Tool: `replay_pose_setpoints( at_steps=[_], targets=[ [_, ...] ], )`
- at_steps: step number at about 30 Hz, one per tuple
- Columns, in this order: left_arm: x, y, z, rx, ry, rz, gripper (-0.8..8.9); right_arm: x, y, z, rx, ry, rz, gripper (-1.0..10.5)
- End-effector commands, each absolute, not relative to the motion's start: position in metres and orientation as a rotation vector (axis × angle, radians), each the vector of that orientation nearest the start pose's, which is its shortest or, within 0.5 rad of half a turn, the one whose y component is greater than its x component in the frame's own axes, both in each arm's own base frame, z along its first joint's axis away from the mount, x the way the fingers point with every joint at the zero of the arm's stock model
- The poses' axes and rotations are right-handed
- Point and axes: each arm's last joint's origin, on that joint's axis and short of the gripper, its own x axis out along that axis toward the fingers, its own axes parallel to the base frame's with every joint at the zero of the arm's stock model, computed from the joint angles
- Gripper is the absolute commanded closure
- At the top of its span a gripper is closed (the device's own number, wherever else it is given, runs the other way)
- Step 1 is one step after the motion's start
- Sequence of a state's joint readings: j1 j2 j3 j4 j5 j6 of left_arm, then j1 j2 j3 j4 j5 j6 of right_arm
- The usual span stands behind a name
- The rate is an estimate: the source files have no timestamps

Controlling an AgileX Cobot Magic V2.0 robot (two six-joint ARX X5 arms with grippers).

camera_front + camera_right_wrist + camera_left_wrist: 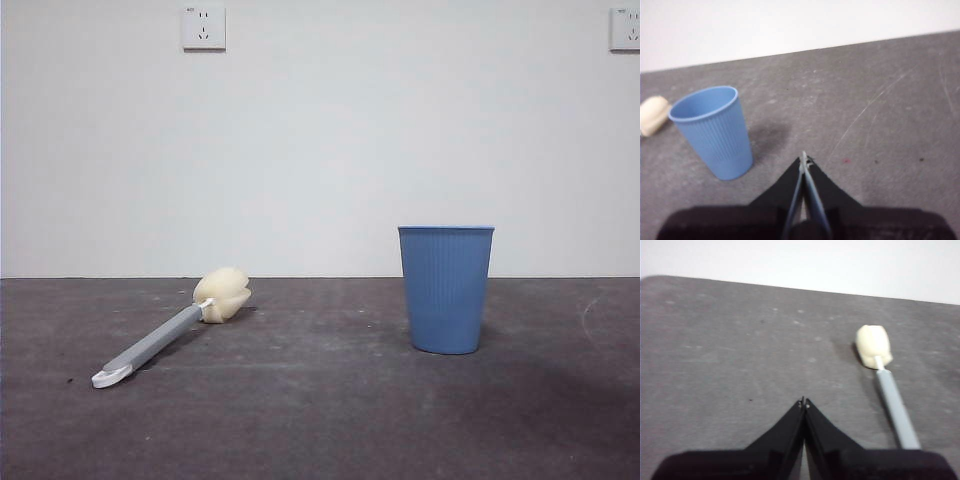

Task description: Pick up the cup brush,pick up the cup,insert the brush into the cup,clean the cup,put the cup brush back,put the cup back to the fixed position on the table

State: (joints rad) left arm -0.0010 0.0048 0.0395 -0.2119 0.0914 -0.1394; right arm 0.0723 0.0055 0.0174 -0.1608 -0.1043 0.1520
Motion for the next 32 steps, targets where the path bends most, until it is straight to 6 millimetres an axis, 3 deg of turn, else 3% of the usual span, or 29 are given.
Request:
replay_pose_setpoints(
  at_steps=[1,9,17,25,32],
  targets=[
    [0.09,-0.003,0.173,-0.177,0.15,-0.101,8.2,0.094,0.01,0.164,0.243,0.134,0.164,9.6],
    [0.075,-0.004,0.224,-0.293,0.086,-0.144,8.2,0.089,0.013,0.203,0.276,0.102,0.298,9.6],
    [0.066,-0.008,0.274,-0.274,0.209,-0.27,8.2,0.094,0.017,0.26,0.254,0.186,0.409,9.6],
    [0.068,-0.011,0.305,-0.179,0.438,-0.372,8.2,0.102,0.019,0.314,0.069,0.484,0.461,9.6],
    [0.067,-0.013,0.321,-0.119,0.602,-0.448,8.2,0.108,0.02,0.34,0.005,0.717,0.527,9.6]
  ],
)
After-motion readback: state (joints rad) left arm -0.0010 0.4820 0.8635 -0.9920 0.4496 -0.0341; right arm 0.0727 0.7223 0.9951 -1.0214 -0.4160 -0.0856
